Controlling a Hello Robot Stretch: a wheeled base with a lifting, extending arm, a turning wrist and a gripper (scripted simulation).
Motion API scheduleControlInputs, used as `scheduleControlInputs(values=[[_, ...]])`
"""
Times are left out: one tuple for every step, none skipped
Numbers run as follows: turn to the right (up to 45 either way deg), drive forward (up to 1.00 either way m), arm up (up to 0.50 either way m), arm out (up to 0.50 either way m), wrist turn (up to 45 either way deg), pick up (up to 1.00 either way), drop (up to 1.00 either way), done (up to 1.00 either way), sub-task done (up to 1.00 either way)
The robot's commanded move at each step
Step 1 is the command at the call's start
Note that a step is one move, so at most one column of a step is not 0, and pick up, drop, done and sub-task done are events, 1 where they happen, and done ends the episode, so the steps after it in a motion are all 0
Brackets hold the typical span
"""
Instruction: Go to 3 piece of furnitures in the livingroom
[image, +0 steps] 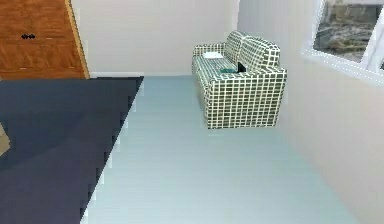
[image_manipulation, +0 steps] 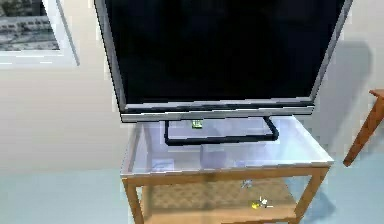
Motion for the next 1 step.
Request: scheduleControlInputs(values=[[0.0, 1.0, 0.0, 0.0, 0.0, 0.0, 0.0, 0.0, 0.0]])
